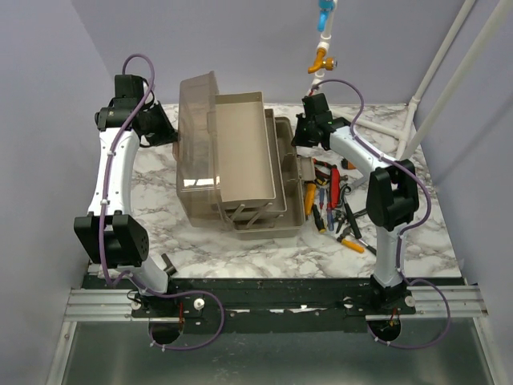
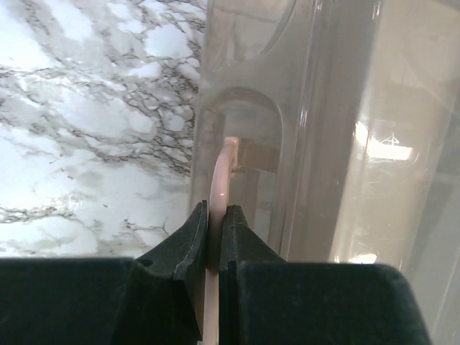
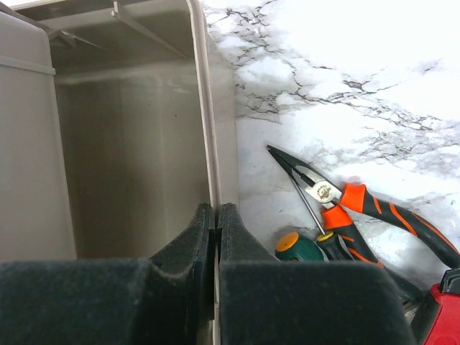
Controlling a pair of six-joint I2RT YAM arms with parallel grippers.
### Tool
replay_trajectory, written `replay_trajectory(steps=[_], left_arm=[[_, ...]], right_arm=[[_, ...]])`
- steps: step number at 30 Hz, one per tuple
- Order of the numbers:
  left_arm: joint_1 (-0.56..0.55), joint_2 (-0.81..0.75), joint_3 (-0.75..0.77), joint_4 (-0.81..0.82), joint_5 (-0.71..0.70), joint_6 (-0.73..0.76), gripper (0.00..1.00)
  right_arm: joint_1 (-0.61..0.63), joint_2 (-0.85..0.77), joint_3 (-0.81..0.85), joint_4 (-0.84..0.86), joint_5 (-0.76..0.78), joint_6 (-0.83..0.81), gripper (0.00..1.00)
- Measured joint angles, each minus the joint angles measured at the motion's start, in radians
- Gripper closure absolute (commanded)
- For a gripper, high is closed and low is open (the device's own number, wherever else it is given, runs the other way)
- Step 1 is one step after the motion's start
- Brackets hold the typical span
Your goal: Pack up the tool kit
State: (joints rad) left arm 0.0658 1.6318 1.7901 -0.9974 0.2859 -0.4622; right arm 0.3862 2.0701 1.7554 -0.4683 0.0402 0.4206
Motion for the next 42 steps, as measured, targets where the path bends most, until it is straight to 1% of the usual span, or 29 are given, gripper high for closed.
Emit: replay_trajectory(steps=[5, 6, 8, 10, 12, 13, 15, 18, 21, 25, 27, 32, 37, 42], left_arm=[[0.003, 0.002, -0.018, 0.007, -0.042, 0.002, 1.0], [0.005, 0.005, -0.018, 0.007, -0.043, 0.002, 0.98], [0.014, 0.017, -0.018, 0.003, -0.043, 0.002, 0.86], [0.028, 0.037, -0.011, -0.008, -0.039, 0.002, 0.54], [0.052, 0.066, -0.003, -0.027, -0.058, 0.002, 0.39], [0.064, 0.08, -0.003, -0.03, -0.069, 0.0, 0.35], [0.1, 0.113, -0.016, -0.021, -0.08, 0.0, 0.32], [0.156, 0.119, -0.099, 0.014, -0.054, -0.017, 0.33], [0.209, 0.111, -0.186, 0.063, 0.029, -0.044, 0.36], [0.253, 0.109, -0.254, 0.121, 0.141, -0.079, 0.37], [0.279, 0.107, -0.286, 0.153, 0.193, -0.098, 0.4], [0.337, 0.1, -0.341, 0.208, 0.26, -0.126, 0.41], [0.396, 0.101, -0.367, 0.246, 0.272, -0.127, 0.42], [0.396, 0.125, -0.364, 0.256, 0.305, -0.116, 0.44]], right_arm=[[0.0, 0.0, -0.003, 0.004, 0.0, 0.0, 0.99], [0.0, -0.001, -0.006, 0.008, 0.0, 0.001, 0.99], [0.0, -0.006, -0.017, 0.019, 0.0, 0.001, 0.99], [0.0, -0.011, -0.029, 0.032, 0.0, 0.004, 0.99], [0.0, -0.013, -0.033, 0.038, 0.0, 0.005, 0.99], [-0.001, -0.014, -0.034, 0.04, 0.002, 0.006, 0.99], [-0.003, -0.017, -0.039, 0.04, 0.004, 0.006, 0.99], [-0.004, -0.018, -0.041, 0.042, 0.003, 0.008, 0.99], [-0.004, -0.019, -0.041, 0.042, 0.003, 0.009, 0.99], [-0.004, -0.019, -0.042, 0.045, 0.003, 0.009, 0.99], [-0.004, -0.021, -0.044, 0.046, 0.003, 0.009, 0.99], [-0.004, -0.021, -0.046, 0.048, 0.0, 0.011, 0.99], [-0.007, -0.021, -0.046, 0.048, -0.005, 0.015, 0.99], [-0.009, -0.021, -0.046, 0.048, -0.007, 0.016, 0.99]])
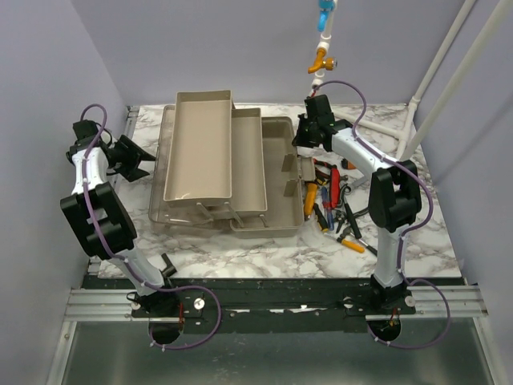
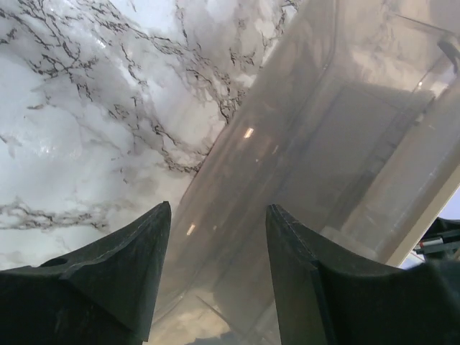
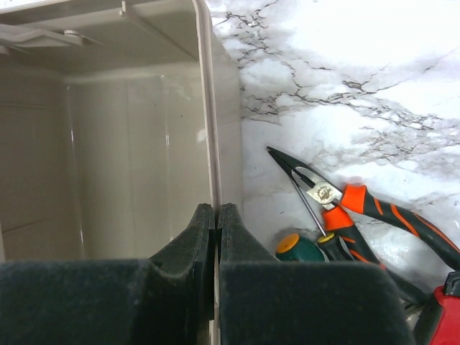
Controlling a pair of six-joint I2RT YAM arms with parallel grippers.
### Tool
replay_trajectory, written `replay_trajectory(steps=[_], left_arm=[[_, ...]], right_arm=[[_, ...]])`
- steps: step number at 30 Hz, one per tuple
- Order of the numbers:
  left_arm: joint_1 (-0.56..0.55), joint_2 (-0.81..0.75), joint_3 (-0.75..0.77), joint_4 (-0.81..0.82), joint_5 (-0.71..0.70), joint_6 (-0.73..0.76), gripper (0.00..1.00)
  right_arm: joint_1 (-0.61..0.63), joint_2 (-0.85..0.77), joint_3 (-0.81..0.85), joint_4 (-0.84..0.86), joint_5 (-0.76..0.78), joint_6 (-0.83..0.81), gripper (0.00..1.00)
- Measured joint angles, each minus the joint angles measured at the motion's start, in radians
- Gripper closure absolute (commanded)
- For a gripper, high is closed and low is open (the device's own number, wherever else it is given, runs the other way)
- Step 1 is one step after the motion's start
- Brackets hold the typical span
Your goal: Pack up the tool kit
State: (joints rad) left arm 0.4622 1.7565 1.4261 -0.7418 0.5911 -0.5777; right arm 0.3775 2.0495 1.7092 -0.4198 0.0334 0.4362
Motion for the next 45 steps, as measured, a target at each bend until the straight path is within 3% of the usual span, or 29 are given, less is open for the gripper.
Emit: replay_trajectory(steps=[7, 14, 20, 27, 29, 33, 42, 45], left_arm=[[0.002, 0.095, 0.004, 0.032, 0.02, 0.007, 0.45], [0.002, 0.089, 0.019, 0.013, 0.002, 0.012, 0.39], [0.013, -0.056, 0.017, -0.002, -0.064, 0.008, 0.29], [0.012, -0.267, -0.006, 0.0, -0.106, 0.017, 0.28], [0.001, -0.304, -0.03, -0.002, -0.112, 0.031, 0.31], [-0.037, -0.341, -0.089, -0.01, -0.134, 0.071, 0.45], [-0.164, -0.349, -0.091, -0.074, -0.261, 0.164, 0.54], [-0.203, -0.344, -0.075, -0.106, -0.32, 0.19, 0.62]], right_arm=[[-0.007, -0.001, 0.0, -0.001, -0.016, 0.007, 0.99], [-0.012, -0.001, 0.0, -0.001, -0.028, 0.018, 0.99], [-0.012, -0.001, -0.002, 0.0, -0.029, 0.037, 0.99], [-0.013, -0.005, -0.013, 0.013, -0.045, 0.047, 0.99], [-0.014, -0.006, -0.015, 0.016, -0.055, 0.053, 0.99], [-0.018, -0.006, -0.016, 0.018, -0.075, 0.063, 0.99], [-0.019, -0.006, -0.017, 0.018, -0.084, 0.068, 0.99], [-0.019, -0.006, -0.017, 0.018, -0.085, 0.068, 0.99]])
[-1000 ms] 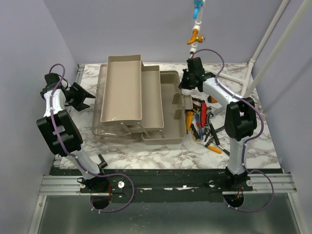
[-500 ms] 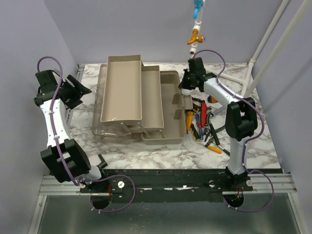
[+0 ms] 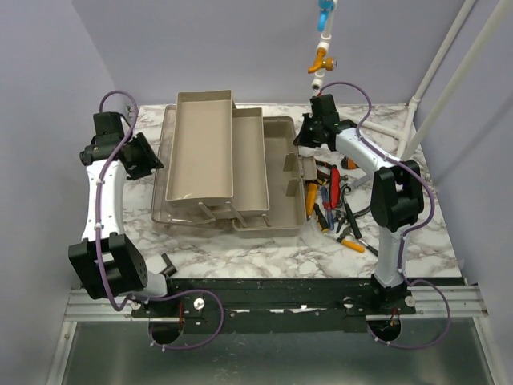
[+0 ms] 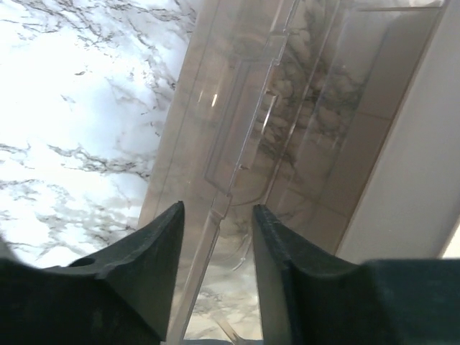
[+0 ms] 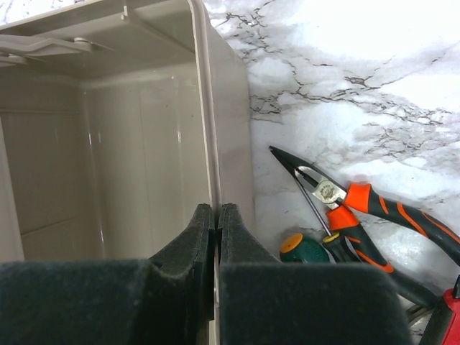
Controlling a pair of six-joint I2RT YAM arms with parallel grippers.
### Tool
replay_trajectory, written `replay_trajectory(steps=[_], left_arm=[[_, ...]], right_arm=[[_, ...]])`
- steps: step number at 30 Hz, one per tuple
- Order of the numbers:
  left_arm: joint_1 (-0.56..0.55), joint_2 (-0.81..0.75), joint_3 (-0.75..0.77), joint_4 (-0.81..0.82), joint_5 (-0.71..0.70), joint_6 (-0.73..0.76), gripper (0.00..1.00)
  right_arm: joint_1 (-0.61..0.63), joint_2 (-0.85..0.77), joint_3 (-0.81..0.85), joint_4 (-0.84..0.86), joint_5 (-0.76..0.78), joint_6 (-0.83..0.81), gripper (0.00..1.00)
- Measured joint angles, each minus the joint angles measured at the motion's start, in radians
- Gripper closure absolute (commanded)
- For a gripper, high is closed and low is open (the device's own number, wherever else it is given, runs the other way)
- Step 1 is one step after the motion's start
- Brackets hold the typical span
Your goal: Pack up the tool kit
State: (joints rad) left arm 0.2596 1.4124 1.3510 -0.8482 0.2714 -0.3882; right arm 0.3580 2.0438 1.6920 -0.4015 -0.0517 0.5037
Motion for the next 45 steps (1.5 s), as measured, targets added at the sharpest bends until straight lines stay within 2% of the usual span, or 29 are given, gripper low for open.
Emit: replay_trajectory(steps=[4, 6, 17, 28, 36, 40, 41, 42, 43, 45], left_arm=[[-0.039, 0.01, 0.014, -0.023, -0.086, 0.027, 0.84], [-0.049, 0.018, 0.018, -0.032, -0.113, 0.034, 1.0], [-0.049, 0.119, 0.093, -0.103, -0.233, 0.09, 1.0], [0.029, 0.277, 0.15, -0.146, -0.183, 0.088, 1.0], [0.027, 0.426, 0.369, -0.185, -0.148, 0.061, 1.0], [0.02, 0.554, 0.534, -0.208, -0.128, 0.047, 1.0], [0.019, 0.584, 0.567, -0.208, -0.12, 0.043, 1.0], [0.018, 0.613, 0.597, -0.208, -0.108, 0.041, 0.95], [0.018, 0.639, 0.62, -0.205, -0.096, 0.038, 0.86], [0.016, 0.67, 0.646, -0.207, -0.074, 0.035, 0.71]], right_arm=[[-0.001, 0.0, 0.0, 0.0, -0.005, -0.004, 0.99], [-0.003, 0.0, 0.0, 0.001, -0.013, -0.006, 0.99], [0.024, 0.009, -0.001, 0.04, -0.051, 0.019, 0.99], [0.047, 0.034, 0.021, 0.05, -0.05, 0.038, 0.99], [0.034, 0.18, 0.248, -0.012, -0.045, 0.039, 0.99], [0.016, 0.248, 0.352, -0.034, -0.042, 0.046, 0.99], [0.01, 0.256, 0.366, -0.037, -0.042, 0.047, 0.95], [0.002, 0.262, 0.377, -0.041, -0.04, 0.049, 0.76], [-0.005, 0.266, 0.386, -0.047, -0.039, 0.051, 0.63], [-0.018, 0.269, 0.397, -0.056, -0.046, 0.065, 0.56]])
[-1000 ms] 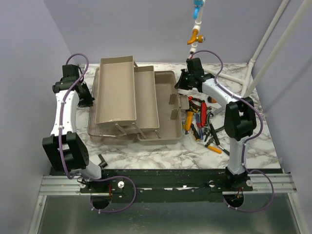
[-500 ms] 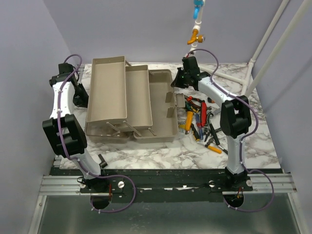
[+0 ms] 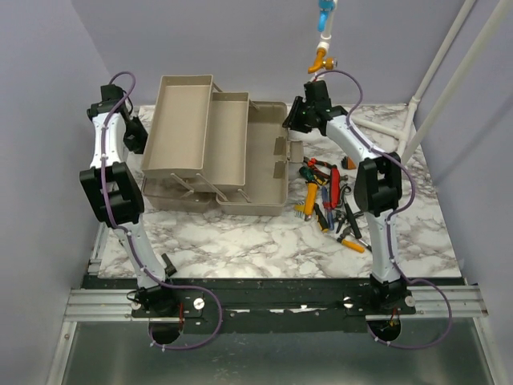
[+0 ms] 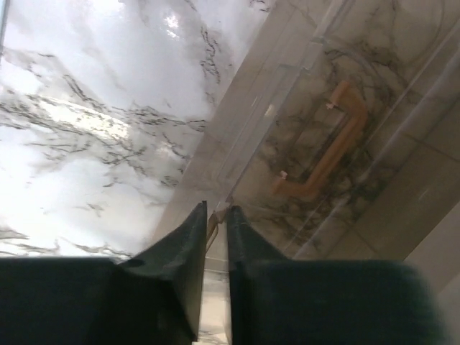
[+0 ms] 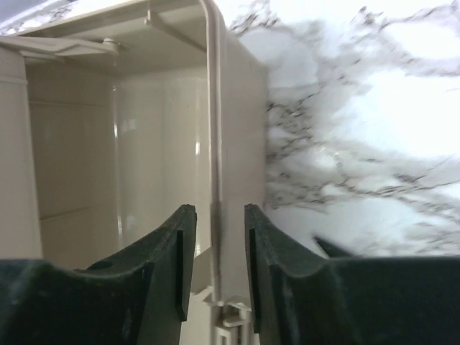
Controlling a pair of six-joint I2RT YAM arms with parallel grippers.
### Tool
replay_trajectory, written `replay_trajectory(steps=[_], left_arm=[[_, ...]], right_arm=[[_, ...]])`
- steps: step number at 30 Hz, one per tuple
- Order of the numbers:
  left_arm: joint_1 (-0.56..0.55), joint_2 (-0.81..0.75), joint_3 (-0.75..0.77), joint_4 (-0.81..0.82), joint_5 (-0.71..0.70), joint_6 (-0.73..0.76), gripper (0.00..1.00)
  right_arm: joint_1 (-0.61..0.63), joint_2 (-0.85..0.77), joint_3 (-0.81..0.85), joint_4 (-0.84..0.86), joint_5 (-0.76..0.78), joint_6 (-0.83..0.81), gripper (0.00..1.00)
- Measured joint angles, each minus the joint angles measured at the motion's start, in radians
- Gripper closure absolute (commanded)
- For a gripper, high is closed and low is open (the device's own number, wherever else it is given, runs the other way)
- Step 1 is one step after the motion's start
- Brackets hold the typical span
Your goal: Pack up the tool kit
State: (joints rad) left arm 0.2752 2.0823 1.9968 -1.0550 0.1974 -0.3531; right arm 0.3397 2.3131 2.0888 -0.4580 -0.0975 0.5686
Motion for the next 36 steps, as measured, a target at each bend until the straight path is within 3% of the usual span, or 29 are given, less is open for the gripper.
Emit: replay_trajectory(steps=[3, 8, 9, 10, 12, 13, 15, 21, 23, 32, 36], left_arm=[[0.0, 0.017, 0.013, -0.005, 0.022, -0.02, 0.51], [0.035, -0.039, -0.008, 0.005, 0.046, -0.037, 0.4], [0.077, -0.142, -0.012, -0.016, 0.073, -0.05, 0.36], [0.077, -0.142, -0.012, -0.016, 0.073, -0.05, 0.33], [0.095, -0.215, -0.011, -0.033, 0.076, -0.055, 0.17], [0.1, -0.251, -0.013, -0.041, 0.076, -0.055, 0.15], [0.105, -0.348, -0.033, -0.045, 0.076, -0.057, 0.02], [0.067, -0.675, -0.209, -0.014, 0.088, -0.064, 0.02], [-0.005, -0.77, -0.276, 0.013, 0.079, -0.067, 0.01], [-0.566, -1.217, -0.783, 0.282, 0.038, -0.179, 0.02], [-0.881, -1.277, -0.901, 0.37, -0.068, -0.214, 0.01]], right_arm=[[-0.013, -0.002, 0.009, -0.001, -0.003, 0.0, 0.56], [-0.024, -0.032, 0.007, -0.021, -0.011, 0.0, 0.5], [-0.025, -0.114, -0.013, -0.043, -0.021, 0.0, 0.5], [-0.025, -0.114, -0.013, -0.043, -0.021, 0.0, 0.49], [-0.025, -0.204, -0.08, -0.024, -0.024, -0.008, 0.44], [-0.025, -0.262, -0.127, -0.035, -0.025, -0.013, 0.41], [-0.024, -0.382, -0.217, -0.037, -0.026, -0.024, 0.37], [-0.023, -0.69, -0.48, -0.018, 0.0, -0.067, 0.28], [-0.023, -0.749, -0.558, -0.019, 0.028, -0.08, 0.27], [-0.023, -0.947, -0.962, -0.035, 0.234, -0.099, 0.26], [-0.023, -0.978, -1.06, -0.035, 0.303, -0.097, 0.29]])
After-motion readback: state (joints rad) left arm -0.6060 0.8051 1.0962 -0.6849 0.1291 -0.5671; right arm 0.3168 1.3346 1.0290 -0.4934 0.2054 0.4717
